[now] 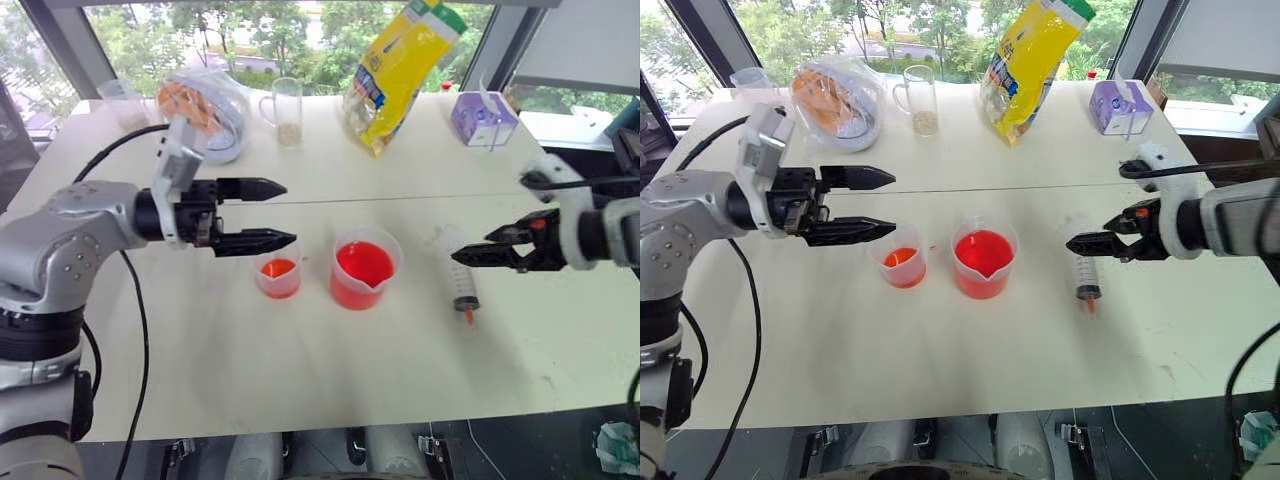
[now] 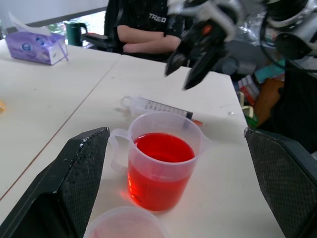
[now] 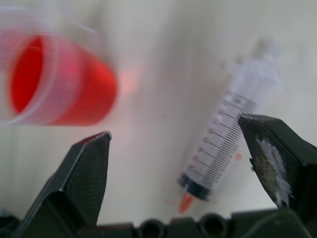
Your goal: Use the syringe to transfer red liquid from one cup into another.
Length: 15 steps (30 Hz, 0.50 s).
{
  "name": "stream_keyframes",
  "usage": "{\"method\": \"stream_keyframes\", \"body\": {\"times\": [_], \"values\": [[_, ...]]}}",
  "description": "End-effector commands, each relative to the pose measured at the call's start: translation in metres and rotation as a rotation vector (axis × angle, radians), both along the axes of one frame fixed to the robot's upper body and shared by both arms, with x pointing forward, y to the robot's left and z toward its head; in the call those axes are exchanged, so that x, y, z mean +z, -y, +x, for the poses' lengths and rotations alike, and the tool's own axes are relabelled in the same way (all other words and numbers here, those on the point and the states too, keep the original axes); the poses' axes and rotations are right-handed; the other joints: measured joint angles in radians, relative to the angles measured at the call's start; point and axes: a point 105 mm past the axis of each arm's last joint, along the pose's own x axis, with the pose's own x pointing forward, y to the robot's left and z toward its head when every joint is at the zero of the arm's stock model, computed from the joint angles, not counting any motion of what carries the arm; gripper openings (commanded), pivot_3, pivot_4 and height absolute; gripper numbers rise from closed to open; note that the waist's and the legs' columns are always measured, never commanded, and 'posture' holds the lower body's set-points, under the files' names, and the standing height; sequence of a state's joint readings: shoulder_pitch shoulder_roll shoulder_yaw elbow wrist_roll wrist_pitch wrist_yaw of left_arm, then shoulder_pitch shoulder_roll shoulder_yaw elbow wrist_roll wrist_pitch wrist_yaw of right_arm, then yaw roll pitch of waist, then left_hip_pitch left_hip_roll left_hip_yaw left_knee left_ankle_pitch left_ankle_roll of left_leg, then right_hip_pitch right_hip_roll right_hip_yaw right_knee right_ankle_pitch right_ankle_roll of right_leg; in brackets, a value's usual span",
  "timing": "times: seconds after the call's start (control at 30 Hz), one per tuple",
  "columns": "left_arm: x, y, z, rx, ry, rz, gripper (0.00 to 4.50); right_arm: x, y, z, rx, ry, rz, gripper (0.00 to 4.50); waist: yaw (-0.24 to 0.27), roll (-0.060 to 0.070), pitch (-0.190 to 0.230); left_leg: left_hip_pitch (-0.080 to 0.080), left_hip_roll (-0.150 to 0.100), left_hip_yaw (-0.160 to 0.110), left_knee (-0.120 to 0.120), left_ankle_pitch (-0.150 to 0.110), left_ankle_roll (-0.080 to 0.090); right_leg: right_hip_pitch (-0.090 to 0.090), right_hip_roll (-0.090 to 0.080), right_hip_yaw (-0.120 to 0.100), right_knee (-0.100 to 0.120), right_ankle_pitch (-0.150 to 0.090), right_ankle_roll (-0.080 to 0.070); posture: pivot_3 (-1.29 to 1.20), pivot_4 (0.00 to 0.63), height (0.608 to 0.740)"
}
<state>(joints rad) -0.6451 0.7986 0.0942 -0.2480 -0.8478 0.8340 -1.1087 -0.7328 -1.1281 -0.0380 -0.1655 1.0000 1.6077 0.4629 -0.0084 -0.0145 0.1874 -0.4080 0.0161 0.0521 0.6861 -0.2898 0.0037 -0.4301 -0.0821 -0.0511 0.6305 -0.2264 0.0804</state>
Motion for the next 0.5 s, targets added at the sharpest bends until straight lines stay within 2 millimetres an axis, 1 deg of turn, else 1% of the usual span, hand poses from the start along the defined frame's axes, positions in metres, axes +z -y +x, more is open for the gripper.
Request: {"method": "stream_keyframes", "body": {"times": [0.03,0.13,0.23,0.47,0.5], "values": [[0.010,0.004,0.000,-0.020,0.056,-0.007,4.50,-0.012,0.009,0.016,-0.106,-0.034,-0.046,4.43,-0.001,0.000,0.000,0.000,0.000,0.000,0.000,0.000,0.000,0.000,0.000,0.000,0.000,0.000,0.000,0.00,0.150,0.740],[0.011,0.007,0.000,-0.023,0.060,-0.007,4.50,-0.026,0.011,0.028,-0.164,-0.073,-0.071,4.43,-0.001,0.000,0.000,-0.001,0.000,0.000,0.000,0.000,0.000,-0.001,0.000,0.000,0.000,0.000,0.000,0.00,0.150,0.740],[0.011,0.007,0.000,-0.022,0.062,-0.007,4.50,-0.036,0.011,0.036,-0.198,-0.097,-0.093,4.43,-0.001,0.000,0.000,-0.001,0.000,0.000,0.000,0.000,0.000,-0.001,0.000,0.000,0.000,0.000,0.000,0.00,0.150,0.740],[0.008,0.005,-0.001,-0.008,0.064,-0.009,4.50,-0.063,0.008,0.045,-0.233,-0.170,-0.129,4.43,-0.002,0.000,0.000,-0.001,0.000,0.000,0.000,0.000,0.000,-0.001,0.001,0.000,0.000,0.000,0.001,0.00,0.150,0.740],[0.008,0.005,-0.002,-0.003,0.065,-0.009,4.50,-0.065,0.005,0.045,-0.218,-0.171,-0.138,4.20,-0.003,0.000,0.000,-0.001,0.000,0.000,0.000,0.000,0.000,-0.001,0.000,0.000,0.001,0.000,0.001,0.00,0.150,0.740]]}}
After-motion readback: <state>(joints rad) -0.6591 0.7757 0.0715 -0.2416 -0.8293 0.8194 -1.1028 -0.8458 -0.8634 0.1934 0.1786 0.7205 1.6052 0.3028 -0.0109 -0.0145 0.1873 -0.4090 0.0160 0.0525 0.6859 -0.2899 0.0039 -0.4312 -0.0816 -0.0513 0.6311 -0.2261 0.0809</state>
